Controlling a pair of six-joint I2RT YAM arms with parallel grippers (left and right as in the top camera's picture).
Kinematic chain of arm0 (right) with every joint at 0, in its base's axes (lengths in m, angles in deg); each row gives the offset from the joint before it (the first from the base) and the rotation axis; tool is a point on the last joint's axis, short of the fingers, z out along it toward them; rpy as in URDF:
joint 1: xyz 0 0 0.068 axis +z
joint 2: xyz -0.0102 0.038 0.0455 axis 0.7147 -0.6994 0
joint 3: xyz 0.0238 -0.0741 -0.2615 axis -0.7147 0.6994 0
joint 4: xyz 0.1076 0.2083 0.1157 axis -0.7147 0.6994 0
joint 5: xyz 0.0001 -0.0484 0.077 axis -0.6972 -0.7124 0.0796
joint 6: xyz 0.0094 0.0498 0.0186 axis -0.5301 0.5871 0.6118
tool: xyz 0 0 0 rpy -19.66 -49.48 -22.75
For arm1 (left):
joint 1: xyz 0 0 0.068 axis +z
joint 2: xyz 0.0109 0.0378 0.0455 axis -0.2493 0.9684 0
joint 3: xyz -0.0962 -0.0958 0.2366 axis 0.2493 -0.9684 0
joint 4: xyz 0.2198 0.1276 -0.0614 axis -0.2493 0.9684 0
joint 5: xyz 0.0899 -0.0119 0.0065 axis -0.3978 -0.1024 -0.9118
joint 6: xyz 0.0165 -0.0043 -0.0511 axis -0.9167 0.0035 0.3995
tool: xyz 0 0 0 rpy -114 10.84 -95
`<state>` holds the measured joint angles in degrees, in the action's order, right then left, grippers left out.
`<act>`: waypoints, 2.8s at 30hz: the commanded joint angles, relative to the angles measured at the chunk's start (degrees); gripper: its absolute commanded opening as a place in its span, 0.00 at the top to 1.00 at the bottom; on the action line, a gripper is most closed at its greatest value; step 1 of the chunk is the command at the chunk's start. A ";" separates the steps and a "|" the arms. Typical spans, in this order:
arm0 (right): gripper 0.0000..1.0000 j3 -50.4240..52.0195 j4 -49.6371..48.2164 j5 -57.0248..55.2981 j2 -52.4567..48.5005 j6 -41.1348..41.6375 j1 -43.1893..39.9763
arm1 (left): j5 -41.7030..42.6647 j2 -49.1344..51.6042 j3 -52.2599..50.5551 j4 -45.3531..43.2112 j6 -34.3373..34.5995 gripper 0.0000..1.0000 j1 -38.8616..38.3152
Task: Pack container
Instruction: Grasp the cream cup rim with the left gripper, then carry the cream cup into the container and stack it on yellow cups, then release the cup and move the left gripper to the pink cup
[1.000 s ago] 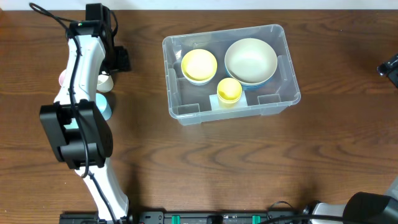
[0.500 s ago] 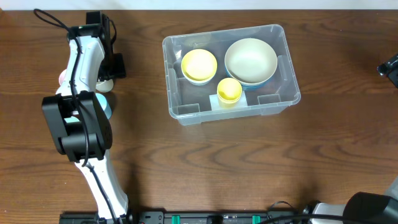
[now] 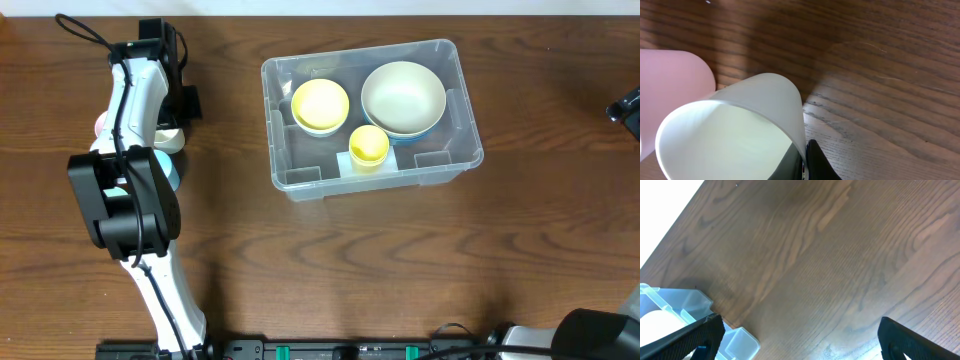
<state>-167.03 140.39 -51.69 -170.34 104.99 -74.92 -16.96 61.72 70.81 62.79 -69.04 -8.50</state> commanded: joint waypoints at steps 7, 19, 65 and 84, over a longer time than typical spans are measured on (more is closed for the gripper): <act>0.01 0.02 0.11 0.00 -0.07 0.66 -0.63 | 0.59 -1.27 -0.31 3.08 0.13 0.94 -3.85; 0.01 0.02 0.11 0.00 -0.07 0.66 -0.66 | 0.63 -18.78 -0.31 7.48 0.15 0.94 -12.02; 0.01 0.02 0.11 0.00 -0.07 0.63 -0.66 | 8.92 -14.03 -0.33 -2.93 -11.74 0.35 -47.87; 0.01 0.02 0.11 0.00 -0.07 0.66 -0.66 | -17.11 -29.64 0.11 -3.61 -8.83 0.02 -36.41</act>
<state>-167.03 140.39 -51.69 -170.34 104.99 -74.92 -24.74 34.14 70.52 59.68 -79.70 -49.83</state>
